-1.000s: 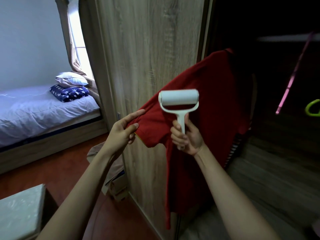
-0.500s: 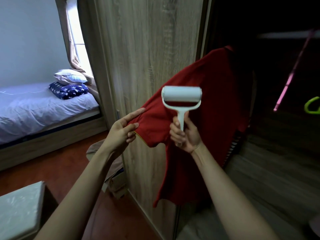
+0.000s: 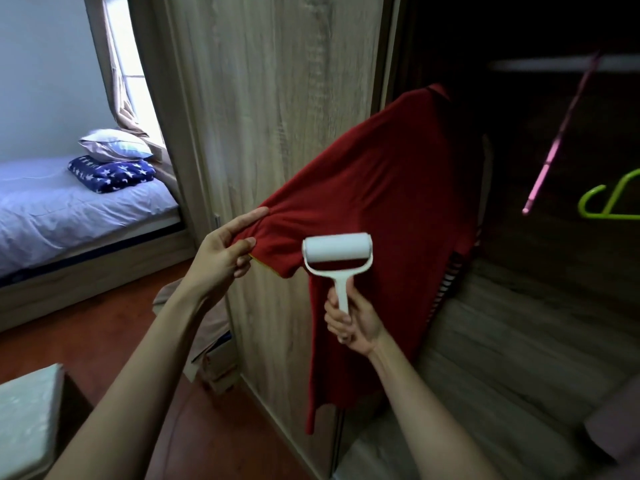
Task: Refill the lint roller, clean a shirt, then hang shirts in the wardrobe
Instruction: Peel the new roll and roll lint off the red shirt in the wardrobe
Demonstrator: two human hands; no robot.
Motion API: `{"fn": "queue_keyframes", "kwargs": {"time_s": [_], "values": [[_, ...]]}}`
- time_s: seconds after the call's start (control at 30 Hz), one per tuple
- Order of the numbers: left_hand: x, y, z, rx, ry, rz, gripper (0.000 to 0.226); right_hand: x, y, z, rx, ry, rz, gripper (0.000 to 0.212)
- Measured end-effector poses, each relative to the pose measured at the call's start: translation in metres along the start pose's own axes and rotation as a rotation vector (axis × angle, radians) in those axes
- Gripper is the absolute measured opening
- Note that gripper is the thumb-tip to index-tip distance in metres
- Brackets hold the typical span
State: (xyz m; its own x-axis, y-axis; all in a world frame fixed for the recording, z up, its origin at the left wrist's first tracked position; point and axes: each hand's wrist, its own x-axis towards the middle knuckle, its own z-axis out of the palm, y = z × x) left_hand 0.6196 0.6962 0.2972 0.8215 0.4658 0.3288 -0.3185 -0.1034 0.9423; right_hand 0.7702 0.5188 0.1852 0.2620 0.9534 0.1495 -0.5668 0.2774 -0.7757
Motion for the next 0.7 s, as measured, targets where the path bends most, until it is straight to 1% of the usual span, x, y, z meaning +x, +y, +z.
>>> {"fn": "queue_keyframes", "kwargs": {"time_s": [0.07, 0.17, 0.2, 0.23, 0.27, 0.37, 0.4, 0.47, 0.53, 0.6, 0.63, 0.7], "values": [[0.000, -0.002, -0.001, -0.002, 0.019, -0.006, 0.052, -0.003, -0.015, 0.000, -0.008, -0.002, -0.025, 0.042], [0.001, -0.003, -0.002, -0.012, 0.023, -0.009, 0.053, 0.018, -0.083, 0.018, -0.073, -0.168, -0.136, 0.039], [0.001, -0.003, -0.002, -0.014, 0.024, -0.009, 0.053, 0.023, -0.098, 0.021, -0.081, -0.192, -0.180, 0.040], [0.002, -0.003, -0.002, -0.013, 0.027, -0.009, 0.053, 0.025, -0.102, 0.020, -0.064, -0.203, -0.188, 0.041], [0.003, -0.004, -0.003, -0.010, 0.029, -0.010, 0.053, 0.022, -0.098, 0.014, -0.020, -0.229, -0.159, 0.041], [0.005, -0.005, -0.003, 0.014, 0.028, -0.009, 0.053, 0.000, -0.052, -0.012, 0.153, -0.273, -0.026, 0.042], [0.006, -0.005, -0.003, 0.019, 0.034, -0.010, 0.053, -0.004, -0.044, -0.018, 0.157, -0.285, -0.010, 0.043], [0.007, -0.005, -0.003, 0.024, 0.044, -0.012, 0.054, 0.000, -0.061, -0.012, 0.146, -0.314, 0.010, 0.041], [0.009, -0.005, -0.003, 0.026, 0.051, -0.009, 0.054, 0.013, -0.102, 0.002, 0.118, -0.327, -0.069, 0.039], [0.010, -0.006, -0.003, 0.026, 0.060, -0.008, 0.054, 0.021, -0.130, 0.008, 0.126, -0.299, -0.156, 0.040], [0.010, -0.006, -0.003, 0.026, 0.066, -0.006, 0.054, 0.021, -0.129, 0.006, 0.152, -0.291, -0.174, 0.041], [0.011, -0.007, -0.003, 0.029, 0.068, 0.001, 0.053, 0.012, -0.105, -0.012, 0.231, -0.242, -0.154, 0.042]]}}
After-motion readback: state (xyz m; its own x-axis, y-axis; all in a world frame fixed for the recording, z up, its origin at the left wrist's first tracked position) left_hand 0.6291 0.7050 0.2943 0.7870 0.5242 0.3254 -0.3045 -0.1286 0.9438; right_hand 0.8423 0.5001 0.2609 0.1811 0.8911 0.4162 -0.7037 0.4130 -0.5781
